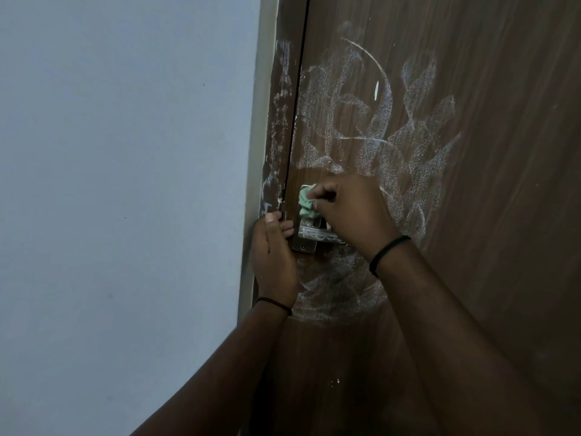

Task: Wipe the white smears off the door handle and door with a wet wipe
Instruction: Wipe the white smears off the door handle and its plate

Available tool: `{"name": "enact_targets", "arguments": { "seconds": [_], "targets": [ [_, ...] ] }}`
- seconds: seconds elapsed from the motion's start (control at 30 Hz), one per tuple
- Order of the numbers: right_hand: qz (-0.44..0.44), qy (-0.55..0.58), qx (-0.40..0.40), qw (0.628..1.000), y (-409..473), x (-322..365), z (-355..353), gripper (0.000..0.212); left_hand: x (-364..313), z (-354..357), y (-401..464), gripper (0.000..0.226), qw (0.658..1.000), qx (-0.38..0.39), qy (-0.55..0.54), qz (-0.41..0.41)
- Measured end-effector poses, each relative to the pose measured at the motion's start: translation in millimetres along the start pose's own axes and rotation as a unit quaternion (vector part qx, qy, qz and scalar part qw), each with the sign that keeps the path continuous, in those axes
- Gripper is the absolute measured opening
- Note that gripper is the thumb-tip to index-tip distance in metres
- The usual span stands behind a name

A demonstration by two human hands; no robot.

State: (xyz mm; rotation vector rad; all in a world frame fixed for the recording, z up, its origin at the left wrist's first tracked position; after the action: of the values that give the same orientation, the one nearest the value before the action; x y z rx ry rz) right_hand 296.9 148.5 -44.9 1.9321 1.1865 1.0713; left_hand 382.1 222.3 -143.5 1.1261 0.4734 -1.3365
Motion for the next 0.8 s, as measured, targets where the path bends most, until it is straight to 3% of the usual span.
{"name": "enact_targets", "arguments": {
  "seconds": [0.17,0.3,0.47,0.63,0.8],
  "targets": [
    [-0.038,-0.109,0.119,0.986,-3,8,14,0.021,0,0,0,0.04,1.0,0.0,0.006,0.003],
    [-0.003,-0.04,0.187,0.982,7,4,0,0.015,0,-1,0,0.04,1.0,0.004,0.002,0.002],
    [-0.038,-0.077,0.168,0.982,0,13,6,0.024,2,2,1,0.038,1.0,-0.007,-0.002,-0.003],
    [-0.025,-0.037,0.236,0.971,7,11,-13,0.017,4,0,-1,0.038,1.0,-0.005,0.002,0.004],
    [-0.049,-0.066,0.211,0.974,-1,17,-1,0.031,4,2,-3,0.036,1.0,-0.01,-0.005,-0.006]
  ]
}}
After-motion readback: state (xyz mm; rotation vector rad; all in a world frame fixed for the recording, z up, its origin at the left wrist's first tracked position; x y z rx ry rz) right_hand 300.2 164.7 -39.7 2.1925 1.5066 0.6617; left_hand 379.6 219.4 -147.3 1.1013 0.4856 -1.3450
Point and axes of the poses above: each hand's wrist, its own y-axis towards the middle knuckle, its own z-axis out of the palm, x = y × z, the point moved 2 cm from there along y, towards the middle knuckle, and after that the axes turned 8 degrees about -x, right-handed, at the moved point
